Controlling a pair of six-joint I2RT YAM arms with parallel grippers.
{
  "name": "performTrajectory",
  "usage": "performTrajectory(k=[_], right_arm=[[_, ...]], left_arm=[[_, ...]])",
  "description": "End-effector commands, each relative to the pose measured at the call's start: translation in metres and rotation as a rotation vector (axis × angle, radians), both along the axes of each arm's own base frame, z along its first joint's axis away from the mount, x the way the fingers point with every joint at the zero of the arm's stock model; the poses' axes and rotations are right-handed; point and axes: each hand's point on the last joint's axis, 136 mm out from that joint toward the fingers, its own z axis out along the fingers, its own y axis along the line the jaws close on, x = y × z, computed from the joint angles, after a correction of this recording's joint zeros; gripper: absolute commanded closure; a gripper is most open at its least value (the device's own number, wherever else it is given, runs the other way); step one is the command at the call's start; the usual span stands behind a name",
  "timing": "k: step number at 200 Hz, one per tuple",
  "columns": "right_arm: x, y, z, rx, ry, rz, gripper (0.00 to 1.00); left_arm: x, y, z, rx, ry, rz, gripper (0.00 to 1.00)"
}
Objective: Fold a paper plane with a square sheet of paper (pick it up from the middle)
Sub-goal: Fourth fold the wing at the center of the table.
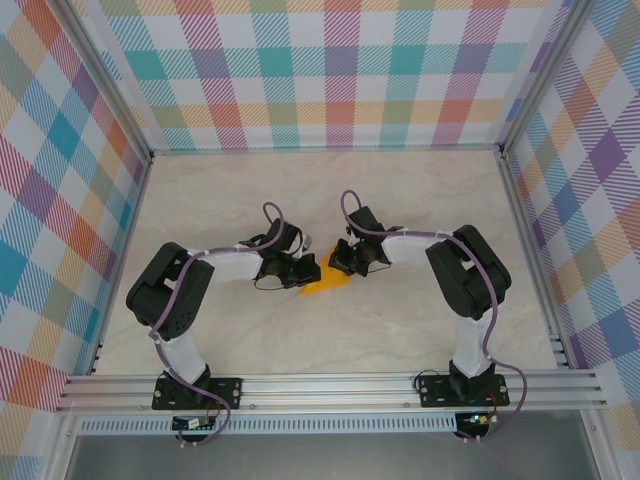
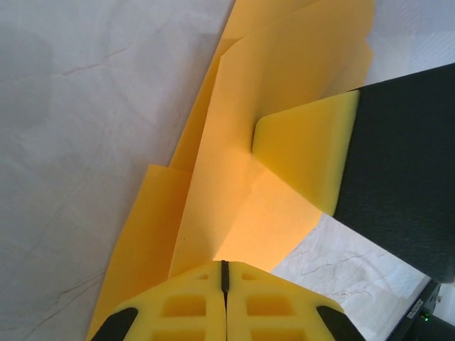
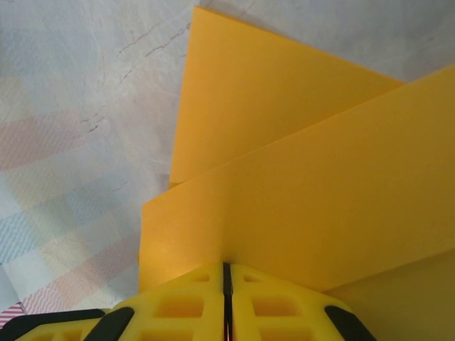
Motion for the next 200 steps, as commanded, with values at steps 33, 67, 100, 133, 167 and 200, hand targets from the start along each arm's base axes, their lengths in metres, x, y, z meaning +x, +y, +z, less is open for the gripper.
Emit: performTrajectory(k=[33, 67, 100, 133, 167, 200], right_arm=[[-0.02, -0.029, -0.048, -0.156, 0.115, -0.044, 0.93], [-0.021, -0.03, -0.049, -0.161, 0.118, -0.046, 0.93], [-0.022, -0.031, -0.051, -0.166, 0.123, -0.045, 0.93], [-0.023, -0.032, -0.052, -0.17, 0.127, -0.046, 0.93], [-0.023, -0.032, -0.052, -0.171, 0.128, -0.044, 0.93], [-0.022, -0.031, -0.052, -0.169, 0.125, -0.046, 0.93]], left_arm=[[-0.013, -0.001, -0.002, 0.002, 0.029, -0.038, 0.94], [-0.015, 0.015, -0.009, 0.089, 0.019, -0.036, 0.94], [-0.017, 0.027, -0.019, 0.165, 0.019, -0.027, 0.94], [-0.014, 0.033, -0.015, 0.195, -0.004, -0.015, 0.95], [-0.015, 0.019, 0.005, 0.106, -0.034, -0.051, 0.92], [-0.02, 0.004, 0.022, 0.036, -0.073, -0.109, 0.86]])
